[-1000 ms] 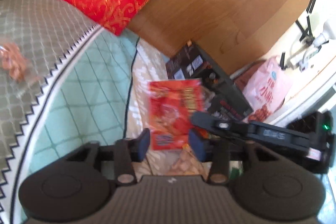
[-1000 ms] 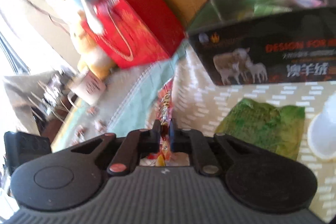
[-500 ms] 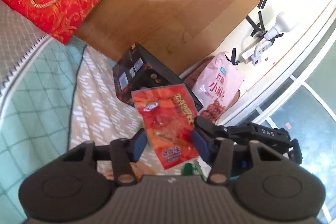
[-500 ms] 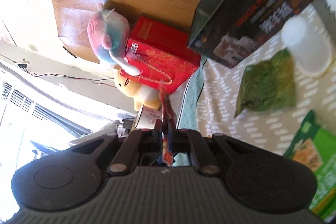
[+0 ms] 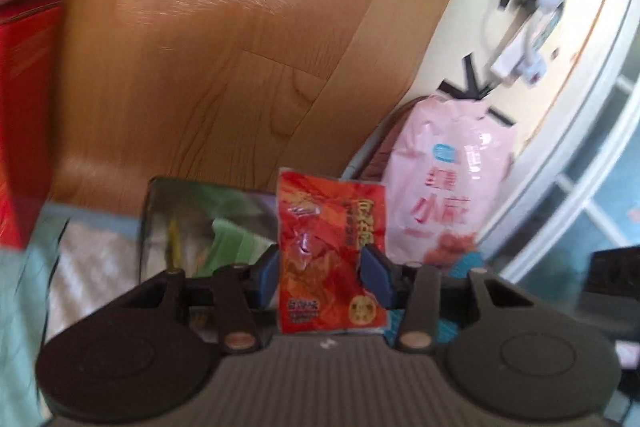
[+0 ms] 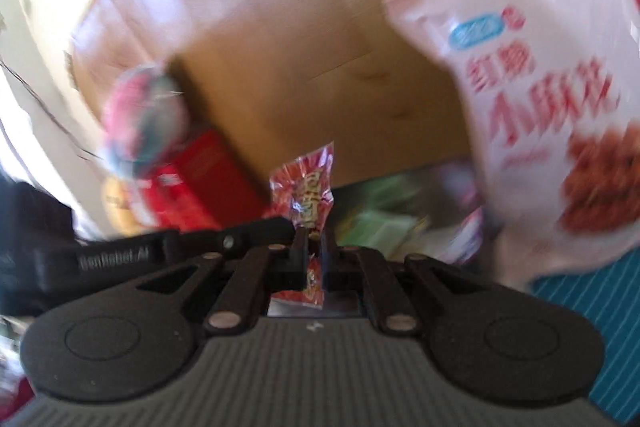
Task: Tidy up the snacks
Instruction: 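Lower the red pack into the black box and open the left tool, then grasp the white cup with the right tool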
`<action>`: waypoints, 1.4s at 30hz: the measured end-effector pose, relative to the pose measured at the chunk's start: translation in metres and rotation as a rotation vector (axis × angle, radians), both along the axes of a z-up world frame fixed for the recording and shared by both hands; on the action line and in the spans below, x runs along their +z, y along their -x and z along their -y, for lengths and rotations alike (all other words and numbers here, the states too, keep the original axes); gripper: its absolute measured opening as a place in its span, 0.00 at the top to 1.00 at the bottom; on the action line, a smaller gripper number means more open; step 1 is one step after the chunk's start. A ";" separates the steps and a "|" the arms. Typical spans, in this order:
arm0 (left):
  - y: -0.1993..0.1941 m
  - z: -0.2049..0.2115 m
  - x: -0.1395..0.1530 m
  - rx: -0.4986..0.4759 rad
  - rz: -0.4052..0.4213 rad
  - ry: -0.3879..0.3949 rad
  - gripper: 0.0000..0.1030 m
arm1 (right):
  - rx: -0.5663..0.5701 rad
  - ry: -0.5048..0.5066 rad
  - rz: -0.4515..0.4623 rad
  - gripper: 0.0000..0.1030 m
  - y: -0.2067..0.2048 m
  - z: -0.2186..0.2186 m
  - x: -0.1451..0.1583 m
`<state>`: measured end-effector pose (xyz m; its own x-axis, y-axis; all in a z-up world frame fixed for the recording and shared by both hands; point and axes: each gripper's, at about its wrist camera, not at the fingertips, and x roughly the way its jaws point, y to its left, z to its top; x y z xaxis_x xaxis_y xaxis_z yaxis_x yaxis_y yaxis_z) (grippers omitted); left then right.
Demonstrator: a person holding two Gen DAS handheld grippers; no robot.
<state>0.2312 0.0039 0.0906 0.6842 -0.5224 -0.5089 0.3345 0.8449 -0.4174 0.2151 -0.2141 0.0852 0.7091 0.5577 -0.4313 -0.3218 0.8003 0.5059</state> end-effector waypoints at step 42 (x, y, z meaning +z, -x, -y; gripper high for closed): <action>0.086 0.037 -0.052 -0.101 -0.131 -0.016 0.36 | -0.072 0.165 -0.074 0.61 0.112 0.057 -0.085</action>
<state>0.1452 -0.0331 0.0390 0.5558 -0.5761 -0.5994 0.3616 0.8167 -0.4497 0.1033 -0.2706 0.0001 0.7080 0.4239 -0.5649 -0.2271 0.8940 0.3862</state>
